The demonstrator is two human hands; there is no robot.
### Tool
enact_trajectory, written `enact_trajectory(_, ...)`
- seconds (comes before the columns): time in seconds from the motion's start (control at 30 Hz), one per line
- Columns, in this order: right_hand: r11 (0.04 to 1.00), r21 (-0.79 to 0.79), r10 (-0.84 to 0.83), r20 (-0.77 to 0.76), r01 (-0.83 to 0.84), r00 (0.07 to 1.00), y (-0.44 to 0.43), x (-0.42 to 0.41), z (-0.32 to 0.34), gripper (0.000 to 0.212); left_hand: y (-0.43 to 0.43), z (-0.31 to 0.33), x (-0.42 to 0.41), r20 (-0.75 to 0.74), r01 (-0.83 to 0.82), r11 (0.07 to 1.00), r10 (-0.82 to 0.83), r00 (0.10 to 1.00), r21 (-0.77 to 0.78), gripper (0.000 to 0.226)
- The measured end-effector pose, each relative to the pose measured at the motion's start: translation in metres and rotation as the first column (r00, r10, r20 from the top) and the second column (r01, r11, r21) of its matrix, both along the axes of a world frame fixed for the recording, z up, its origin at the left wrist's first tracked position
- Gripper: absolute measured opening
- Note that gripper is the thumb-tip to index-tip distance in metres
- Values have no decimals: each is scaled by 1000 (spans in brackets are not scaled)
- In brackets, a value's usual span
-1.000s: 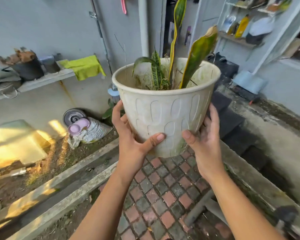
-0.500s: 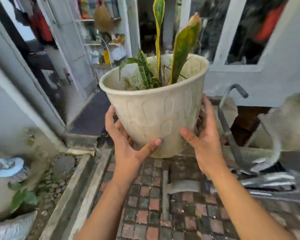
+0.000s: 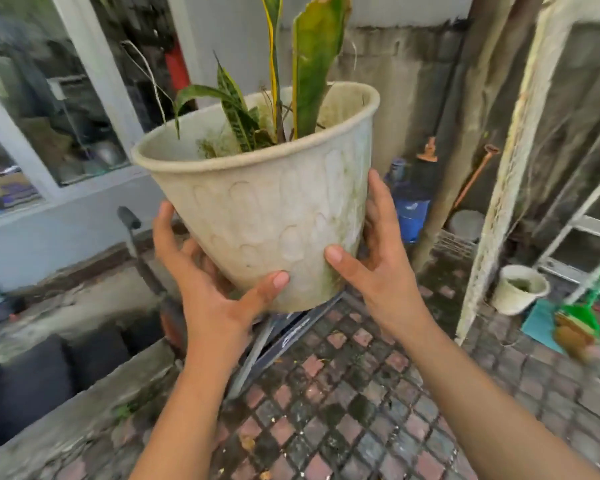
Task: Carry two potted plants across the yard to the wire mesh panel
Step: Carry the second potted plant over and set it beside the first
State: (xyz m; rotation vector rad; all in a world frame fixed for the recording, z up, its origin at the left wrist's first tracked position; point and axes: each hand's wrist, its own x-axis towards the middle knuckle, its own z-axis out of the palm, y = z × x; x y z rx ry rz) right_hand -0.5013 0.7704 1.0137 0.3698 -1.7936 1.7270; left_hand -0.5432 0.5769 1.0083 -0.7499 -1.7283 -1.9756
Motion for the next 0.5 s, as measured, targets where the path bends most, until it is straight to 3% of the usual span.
enact_trajectory(0.23,939,-3,-343,41,343,939,144,53,-8,87,170,-8,-9,65,333,943,-334,940,24,117)
enact_trajectory(0.5,807,-28,-585,103,590,804,268,72,-47,95,328,-46,-38,128,619,785,-617,776,29,124)
